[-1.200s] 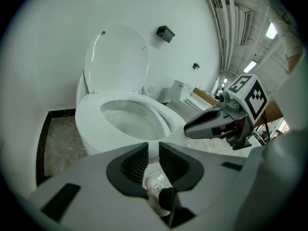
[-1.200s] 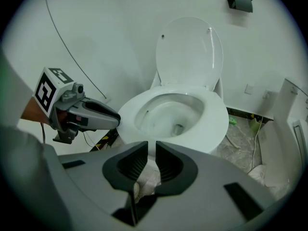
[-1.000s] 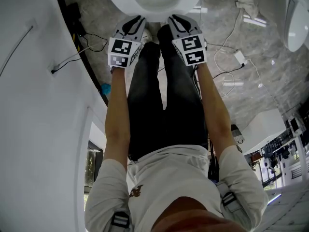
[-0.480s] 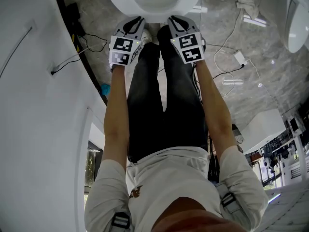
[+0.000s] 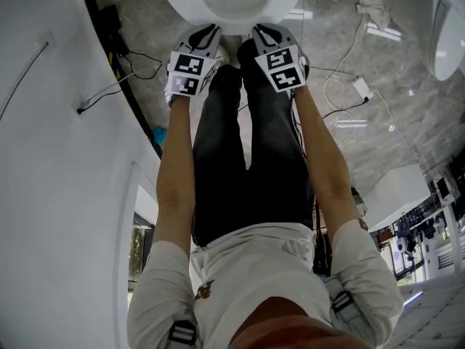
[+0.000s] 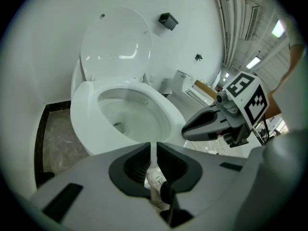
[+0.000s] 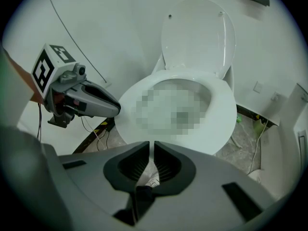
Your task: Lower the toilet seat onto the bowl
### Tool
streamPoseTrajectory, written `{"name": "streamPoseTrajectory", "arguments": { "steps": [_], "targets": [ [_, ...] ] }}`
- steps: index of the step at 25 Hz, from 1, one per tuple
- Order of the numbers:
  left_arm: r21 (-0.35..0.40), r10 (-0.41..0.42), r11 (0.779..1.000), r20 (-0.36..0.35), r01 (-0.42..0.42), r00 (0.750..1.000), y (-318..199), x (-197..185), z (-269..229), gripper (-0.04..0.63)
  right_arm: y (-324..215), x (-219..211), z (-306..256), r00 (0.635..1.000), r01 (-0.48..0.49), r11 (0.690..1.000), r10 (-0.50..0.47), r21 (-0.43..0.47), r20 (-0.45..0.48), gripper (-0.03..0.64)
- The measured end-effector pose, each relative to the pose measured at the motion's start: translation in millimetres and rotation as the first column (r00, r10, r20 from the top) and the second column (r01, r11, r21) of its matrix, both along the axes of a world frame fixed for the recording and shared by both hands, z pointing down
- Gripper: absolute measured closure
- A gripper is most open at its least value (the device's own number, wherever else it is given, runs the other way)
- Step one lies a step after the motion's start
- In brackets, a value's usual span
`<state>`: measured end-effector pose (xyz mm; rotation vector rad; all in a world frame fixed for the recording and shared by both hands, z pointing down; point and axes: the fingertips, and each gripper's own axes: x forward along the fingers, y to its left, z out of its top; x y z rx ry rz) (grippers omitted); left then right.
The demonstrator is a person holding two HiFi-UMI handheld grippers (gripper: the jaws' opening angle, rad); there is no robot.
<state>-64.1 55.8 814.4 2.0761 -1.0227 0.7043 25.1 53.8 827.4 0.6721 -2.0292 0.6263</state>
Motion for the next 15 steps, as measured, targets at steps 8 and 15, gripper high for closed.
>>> {"name": "streamPoseTrajectory", "arguments": {
  "steps": [8,15],
  "targets": [
    [0.019,0.012,1.0,-0.006,-0.012,1.0,0,1,-6,0.54,-2,-3,-3,1.0,-0.017,1.0,0.017,0.013,-0.009,0.575],
    [0.066,0.008,0.998,-0.007,-0.008,1.0,-1,-3,-30,0.543,-7,-18,-39,0.998,-0.034,0.997,0.03,0.076,0.051,0.58]
  ]
}}
